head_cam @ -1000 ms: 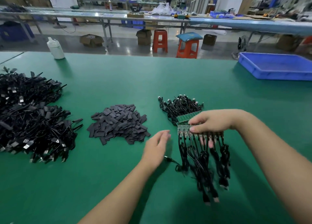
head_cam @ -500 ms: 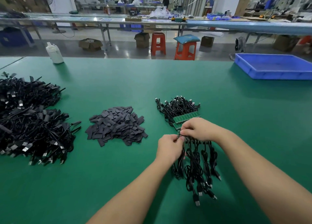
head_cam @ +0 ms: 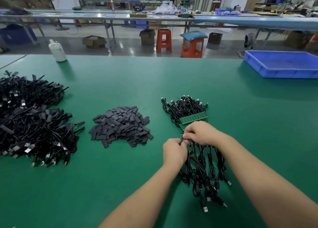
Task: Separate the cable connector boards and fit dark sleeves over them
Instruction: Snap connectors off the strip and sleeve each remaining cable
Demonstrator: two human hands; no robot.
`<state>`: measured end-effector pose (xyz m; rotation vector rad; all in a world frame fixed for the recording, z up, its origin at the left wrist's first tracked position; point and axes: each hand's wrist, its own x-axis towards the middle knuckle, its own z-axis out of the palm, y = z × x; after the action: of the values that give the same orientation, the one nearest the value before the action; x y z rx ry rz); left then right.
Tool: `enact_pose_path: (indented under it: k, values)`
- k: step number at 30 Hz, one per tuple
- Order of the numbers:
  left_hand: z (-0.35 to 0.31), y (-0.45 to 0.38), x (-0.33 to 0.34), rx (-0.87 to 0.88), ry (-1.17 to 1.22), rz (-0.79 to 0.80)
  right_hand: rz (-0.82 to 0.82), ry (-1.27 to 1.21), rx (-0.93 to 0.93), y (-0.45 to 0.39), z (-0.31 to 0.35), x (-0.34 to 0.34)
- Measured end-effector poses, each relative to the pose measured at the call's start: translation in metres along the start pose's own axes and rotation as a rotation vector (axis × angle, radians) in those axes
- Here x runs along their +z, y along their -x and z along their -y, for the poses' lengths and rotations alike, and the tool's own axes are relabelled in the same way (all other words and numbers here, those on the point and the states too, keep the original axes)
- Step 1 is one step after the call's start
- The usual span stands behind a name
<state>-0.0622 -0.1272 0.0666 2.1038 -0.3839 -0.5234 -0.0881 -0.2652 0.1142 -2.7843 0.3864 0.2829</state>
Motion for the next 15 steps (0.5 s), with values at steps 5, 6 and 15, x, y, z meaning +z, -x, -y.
enact_pose_path:
  k: [5,6,15]
  values:
    - [0.005,-0.003,0.004,-0.032,0.008,-0.017,0.013,0.007,0.020,-0.006,0.001,0.005]
    - [0.005,-0.003,0.005,-0.034,0.002,-0.033,0.012,0.019,0.027,-0.008,0.001,0.007]
    - [0.029,-0.010,-0.026,-0.075,0.226,-0.178,0.061,0.039,0.030,-0.017,-0.025,0.018]
